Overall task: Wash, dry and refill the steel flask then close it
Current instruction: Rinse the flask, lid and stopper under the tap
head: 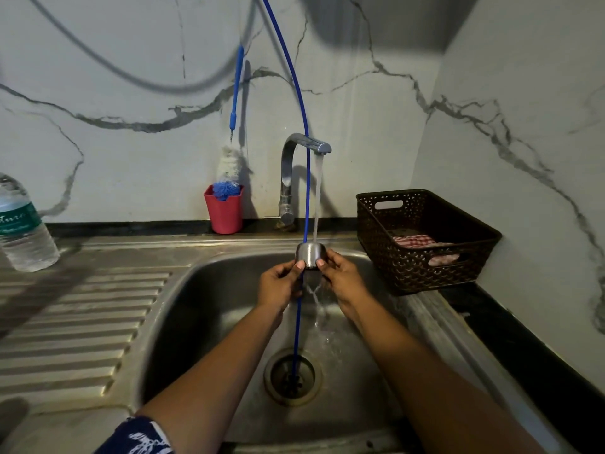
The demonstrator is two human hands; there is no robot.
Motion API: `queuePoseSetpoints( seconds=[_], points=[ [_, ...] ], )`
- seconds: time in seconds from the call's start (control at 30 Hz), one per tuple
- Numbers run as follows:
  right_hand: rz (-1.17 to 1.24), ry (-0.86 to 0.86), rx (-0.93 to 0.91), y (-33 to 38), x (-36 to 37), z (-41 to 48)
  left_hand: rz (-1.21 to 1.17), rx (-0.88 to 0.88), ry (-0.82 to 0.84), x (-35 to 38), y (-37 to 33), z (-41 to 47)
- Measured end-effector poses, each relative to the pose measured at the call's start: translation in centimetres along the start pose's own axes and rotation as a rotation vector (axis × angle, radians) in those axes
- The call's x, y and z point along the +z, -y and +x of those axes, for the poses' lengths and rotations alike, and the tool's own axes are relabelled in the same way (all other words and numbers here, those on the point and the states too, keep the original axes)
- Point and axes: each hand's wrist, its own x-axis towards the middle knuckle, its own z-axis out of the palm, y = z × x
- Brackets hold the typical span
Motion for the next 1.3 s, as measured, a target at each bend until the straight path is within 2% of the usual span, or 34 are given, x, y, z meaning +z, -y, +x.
queuePoseSetpoints(
  seconds=[0.13,0.37,0.5,0.67,0.8,0.93,1.03,1.2,1.3],
  points=[
    [0.056,0.019,0.052,-0.1,0.0,-0.2,0.014,-0.05,0.028,0.3,0.3,-0.2],
    [-0.094,-0.106,-0.021,-0.5,-0.7,0.1,0.005,-0.139,0.129,0.5,0.2,-0.2],
    [-0.163,-0.012,-0.066,0.0,-1.1,0.1,-0.008,-0.143,0.129,0.3,0.2,0.0],
    [-0.25,0.143,-0.157,0.6,-1.6,-0.4,-0.201,-0.226,0.136,0.2,0.2,0.2],
    [-0.322,0.173,-0.169,0.4,-1.9,-0.4,-0.245,-0.179,0.05,0.4,-0.1,0.1],
    [-0.224,0.102,-0.107,1.1,-1.7,-0.4,-0.142,-0.042,-0.015,0.8,-0.1,0.0],
    [-0.108,0.102,0.035,1.2,-1.6,-0.5,-0.09,0.03,-0.032,0.9,-0.1,-0.1],
    [-0.028,0.136,0.099,0.8,-1.8,-0.4,0.0,0.089,0.071,0.3,-0.1,0.1],
    [0.064,0.136,0.106,0.8,-1.7,-0.4,-0.029,0.062,0.103,0.4,-0.3,-0.3]
  ],
)
